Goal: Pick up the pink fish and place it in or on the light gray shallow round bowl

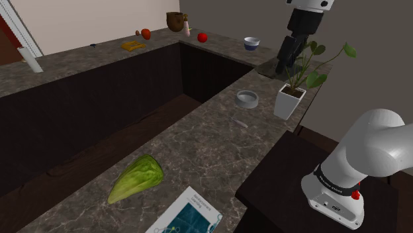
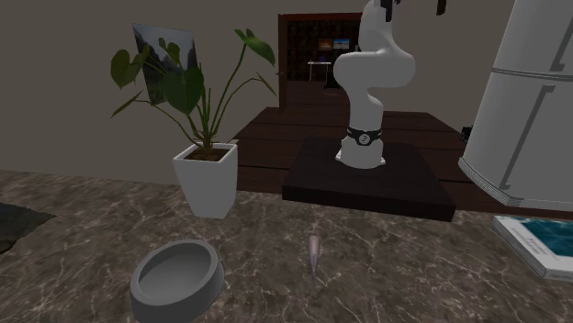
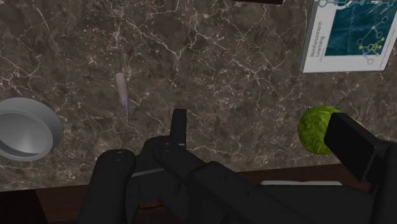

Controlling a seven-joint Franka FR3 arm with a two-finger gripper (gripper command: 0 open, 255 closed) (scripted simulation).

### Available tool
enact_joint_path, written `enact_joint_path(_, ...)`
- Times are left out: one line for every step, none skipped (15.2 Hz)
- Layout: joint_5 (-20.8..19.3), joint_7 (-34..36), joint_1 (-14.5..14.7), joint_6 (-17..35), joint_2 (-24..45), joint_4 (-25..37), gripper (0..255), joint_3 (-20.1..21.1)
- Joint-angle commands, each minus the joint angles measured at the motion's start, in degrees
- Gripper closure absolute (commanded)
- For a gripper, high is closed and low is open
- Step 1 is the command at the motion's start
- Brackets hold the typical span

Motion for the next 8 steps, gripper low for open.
enact_joint_path(0.0, 0.0, 0.0, 0.0, 0.0, 0.0, 0, 0.0)
enact_joint_path(-0.3, -0.5, -0.1, 2.0, 0.3, -1.6, 0, -0.1)
enact_joint_path(-0.6, -0.9, -0.3, 3.9, 0.6, -3.2, 0, -0.2)
enact_joint_path(-0.9, -1.3, -0.4, 5.9, 1.1, -4.7, 0, -0.2)
enact_joint_path(-1.2, -1.8, -0.6, 7.9, 1.6, -6.2, 0, -0.3)
enact_joint_path(-1.5, -2.2, -0.7, 10.0, 2.2, -7.5, 0, -0.4)
enact_joint_path(-1.8, -2.6, -0.9, 12.1, 2.9, -8.8, 0, -0.5)
enact_joint_path(-2.0, -3.0, -1.0, 14.2, 3.7, -10.1, 0, -0.6)
